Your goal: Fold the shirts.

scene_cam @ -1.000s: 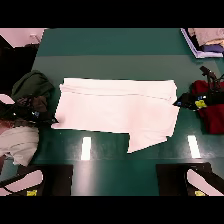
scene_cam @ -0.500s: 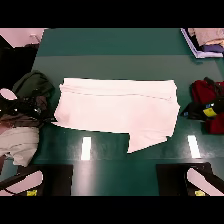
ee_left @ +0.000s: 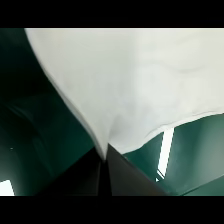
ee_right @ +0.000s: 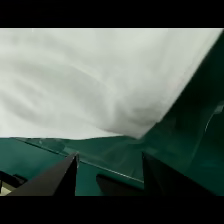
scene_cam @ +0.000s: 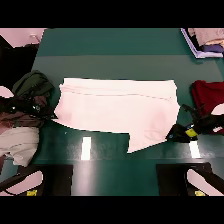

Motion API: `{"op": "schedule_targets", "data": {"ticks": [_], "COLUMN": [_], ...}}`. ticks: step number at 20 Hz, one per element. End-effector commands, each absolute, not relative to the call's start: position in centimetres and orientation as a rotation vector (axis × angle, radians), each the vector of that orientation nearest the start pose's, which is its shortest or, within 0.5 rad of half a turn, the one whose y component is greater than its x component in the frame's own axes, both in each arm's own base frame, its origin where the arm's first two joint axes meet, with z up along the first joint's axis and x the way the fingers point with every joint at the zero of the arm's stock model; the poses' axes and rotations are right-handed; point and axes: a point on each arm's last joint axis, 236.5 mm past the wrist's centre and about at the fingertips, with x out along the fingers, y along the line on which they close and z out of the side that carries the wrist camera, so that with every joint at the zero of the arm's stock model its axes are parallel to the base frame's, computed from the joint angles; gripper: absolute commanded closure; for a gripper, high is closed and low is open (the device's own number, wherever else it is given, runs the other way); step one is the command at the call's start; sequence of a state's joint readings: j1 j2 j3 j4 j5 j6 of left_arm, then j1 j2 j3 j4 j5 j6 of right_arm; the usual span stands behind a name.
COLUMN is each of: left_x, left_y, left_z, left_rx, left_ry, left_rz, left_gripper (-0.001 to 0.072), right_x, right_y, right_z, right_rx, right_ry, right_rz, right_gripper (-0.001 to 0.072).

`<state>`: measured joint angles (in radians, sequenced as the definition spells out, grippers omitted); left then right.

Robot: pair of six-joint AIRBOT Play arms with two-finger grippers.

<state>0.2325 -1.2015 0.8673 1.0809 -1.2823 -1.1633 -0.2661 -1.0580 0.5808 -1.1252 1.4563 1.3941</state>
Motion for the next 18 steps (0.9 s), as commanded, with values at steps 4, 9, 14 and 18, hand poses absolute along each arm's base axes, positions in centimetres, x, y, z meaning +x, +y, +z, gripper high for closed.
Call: {"op": "schedule_targets", "data": {"ticks": [4, 9, 14, 18], "left_x": [29.3, 29.3, 27.4, 25.4], "left_y": [-4.3, -4.3, -4.7, -5.3], "left_z": [-3.4, -3.4, -3.0, 0.1], "left_rx": [-0.346, -0.345, -0.343, -0.324], "left_ry": [1.437, 1.439, 1.499, 1.45], "left_rz": [-0.379, -0.382, -0.415, -0.418], "left_gripper": [0.0686, 0.0686, 0.0687, 0.0687], "right_x": [18.3, 18.5, 14.7, 13.3], "right_y": [7.0, 7.9, 6.8, 4.2], "right_z": [-9.0, -9.1, -6.4, -1.7], "right_rx": [0.542, 0.485, 0.371, 0.259], "right_ry": [1.717, 1.707, 1.841, 1.75], "right_rz": [0.178, 0.21, 0.252, 0.144], "right_gripper": [0.0314, 0.0694, 0.0696, 0.0696]}}
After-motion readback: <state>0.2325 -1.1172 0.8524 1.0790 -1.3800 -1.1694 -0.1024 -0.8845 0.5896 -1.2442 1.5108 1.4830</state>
